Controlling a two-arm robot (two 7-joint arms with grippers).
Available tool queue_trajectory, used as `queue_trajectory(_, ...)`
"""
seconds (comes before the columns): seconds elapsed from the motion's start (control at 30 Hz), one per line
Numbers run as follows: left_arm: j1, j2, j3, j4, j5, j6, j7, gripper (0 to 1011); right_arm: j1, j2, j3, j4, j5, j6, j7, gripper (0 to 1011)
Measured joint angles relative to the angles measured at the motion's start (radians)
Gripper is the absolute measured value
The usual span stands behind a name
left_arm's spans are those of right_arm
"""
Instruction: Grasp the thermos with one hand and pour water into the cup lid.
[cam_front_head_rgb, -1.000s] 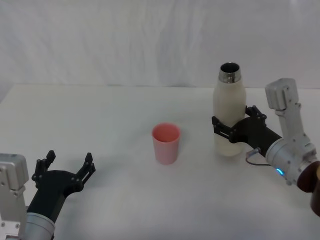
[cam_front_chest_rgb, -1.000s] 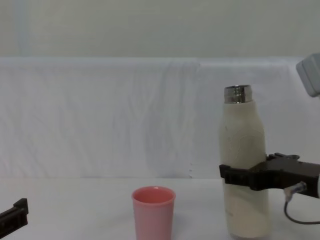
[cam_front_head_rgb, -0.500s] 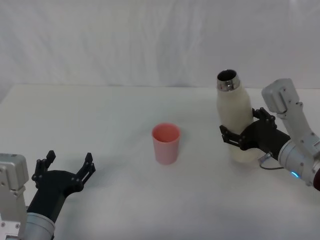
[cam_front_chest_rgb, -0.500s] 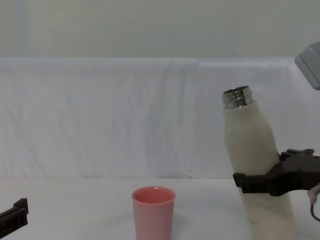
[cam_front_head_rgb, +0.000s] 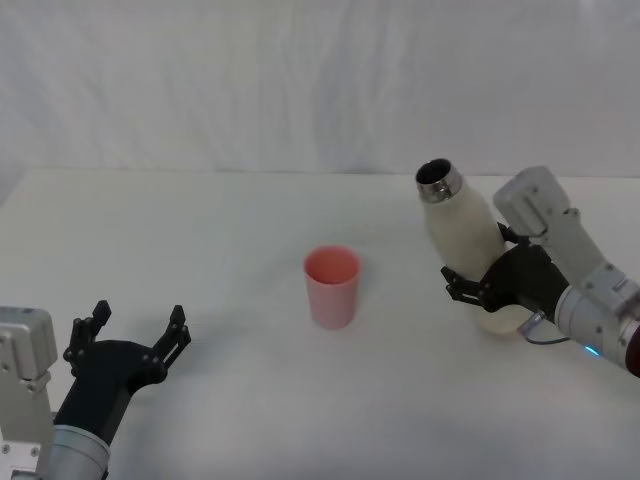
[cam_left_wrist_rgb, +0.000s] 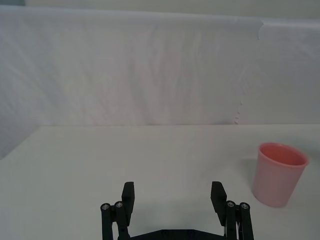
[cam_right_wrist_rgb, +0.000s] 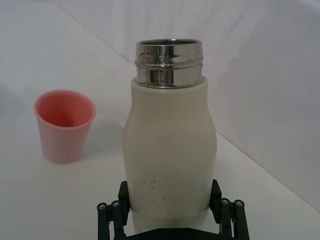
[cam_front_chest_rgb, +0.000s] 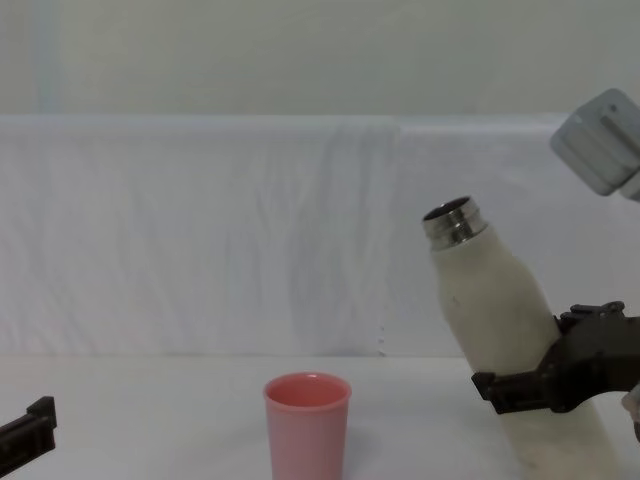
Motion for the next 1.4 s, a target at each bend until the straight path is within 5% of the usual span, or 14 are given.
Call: queue_trajectory(1.4,0.000,0.000,0.000,0.000,0.000,0.000,0.000,1001,0.201,-0.022,-0.147,0.105,-0.324,0.103,0.103,946)
